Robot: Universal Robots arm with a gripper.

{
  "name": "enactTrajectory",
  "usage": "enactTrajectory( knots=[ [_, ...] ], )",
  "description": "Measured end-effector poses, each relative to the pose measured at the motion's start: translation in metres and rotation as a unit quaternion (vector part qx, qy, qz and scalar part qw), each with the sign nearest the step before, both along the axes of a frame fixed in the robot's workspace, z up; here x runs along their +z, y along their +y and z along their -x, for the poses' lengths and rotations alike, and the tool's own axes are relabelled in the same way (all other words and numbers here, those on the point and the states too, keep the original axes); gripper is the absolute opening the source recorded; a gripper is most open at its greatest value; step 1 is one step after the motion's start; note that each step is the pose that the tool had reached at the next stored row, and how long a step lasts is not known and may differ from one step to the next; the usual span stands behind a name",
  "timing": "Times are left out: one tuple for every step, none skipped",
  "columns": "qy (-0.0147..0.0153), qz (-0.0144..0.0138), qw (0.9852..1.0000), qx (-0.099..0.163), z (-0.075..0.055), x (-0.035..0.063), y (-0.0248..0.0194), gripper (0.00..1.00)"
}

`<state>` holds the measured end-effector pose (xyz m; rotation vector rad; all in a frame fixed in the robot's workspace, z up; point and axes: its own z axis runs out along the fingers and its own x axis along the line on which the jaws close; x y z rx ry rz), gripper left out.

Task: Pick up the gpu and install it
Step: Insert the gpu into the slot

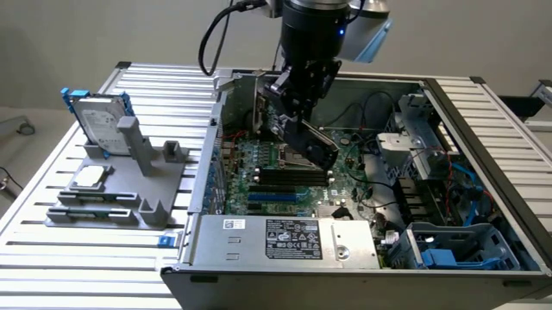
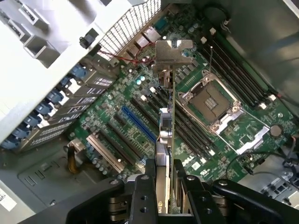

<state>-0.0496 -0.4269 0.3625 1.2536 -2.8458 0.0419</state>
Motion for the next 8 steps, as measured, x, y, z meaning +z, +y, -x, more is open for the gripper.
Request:
enactTrajectory(
  knots=[
    [0.0000, 0.0000, 1.0000, 0.009, 0.0000, -0.0007, 0.0000, 0.26],
    [0.0000, 0.0000, 0.9998, 0.018, 0.0000, -0.0013, 0.0000, 0.26],
    [0.0000, 0.0000, 0.9996, 0.027, 0.0000, -0.0020, 0.0000, 0.26],
    [0.0000, 0.0000, 0.9993, 0.037, 0.0000, -0.0027, 0.0000, 0.26],
    [0.0000, 0.0000, 0.9990, 0.046, 0.0000, -0.0033, 0.0000, 0.26],
    [0.0000, 0.0000, 0.9985, 0.055, 0.0000, -0.0040, 0.0000, 0.26],
    [0.0000, 0.0000, 0.9980, 0.063, 0.0000, -0.0047, 0.0000, 0.26],
    [0.0000, 0.0000, 0.9974, 0.072, 0.0000, -0.0053, 0.0000, 0.26]
  ],
)
